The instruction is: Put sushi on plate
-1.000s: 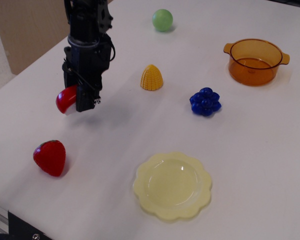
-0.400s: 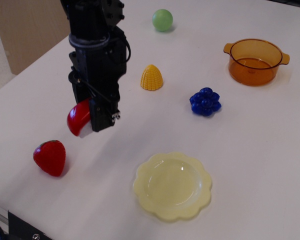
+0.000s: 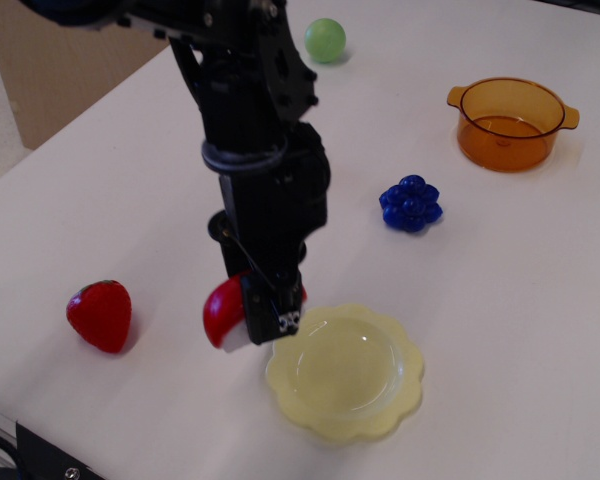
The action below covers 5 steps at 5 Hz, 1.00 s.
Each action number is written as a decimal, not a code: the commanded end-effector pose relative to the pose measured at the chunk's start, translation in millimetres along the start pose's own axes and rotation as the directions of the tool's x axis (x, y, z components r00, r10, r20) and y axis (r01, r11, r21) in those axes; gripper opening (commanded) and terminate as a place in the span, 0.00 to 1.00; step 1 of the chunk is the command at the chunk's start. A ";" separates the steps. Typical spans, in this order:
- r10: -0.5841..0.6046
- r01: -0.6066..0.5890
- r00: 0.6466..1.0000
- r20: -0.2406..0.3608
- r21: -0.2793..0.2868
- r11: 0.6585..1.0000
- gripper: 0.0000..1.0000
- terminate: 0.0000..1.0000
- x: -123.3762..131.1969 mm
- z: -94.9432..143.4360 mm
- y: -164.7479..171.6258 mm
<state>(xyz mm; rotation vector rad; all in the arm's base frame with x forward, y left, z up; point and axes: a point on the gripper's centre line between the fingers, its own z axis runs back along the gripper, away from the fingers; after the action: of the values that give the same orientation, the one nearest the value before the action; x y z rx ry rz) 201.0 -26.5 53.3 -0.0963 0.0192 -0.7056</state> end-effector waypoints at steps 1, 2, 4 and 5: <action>-0.137 0.138 0.990 0.042 -0.021 0.990 0.00 0.00 24.4 -10.9 -2.8; -0.205 0.205 0.978 0.043 -0.010 0.979 0.00 0.00 37.1 -18.7 -0.2; -0.170 0.169 0.985 0.040 0.035 0.985 1.00 0.00 40.3 -10.5 10.1; -0.124 0.118 0.990 0.072 0.074 0.990 1.00 0.00 33.4 15.6 14.2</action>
<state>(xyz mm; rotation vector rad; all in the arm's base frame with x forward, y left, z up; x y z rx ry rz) 226.2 -41.3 52.9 -0.0746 -0.0358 -0.8161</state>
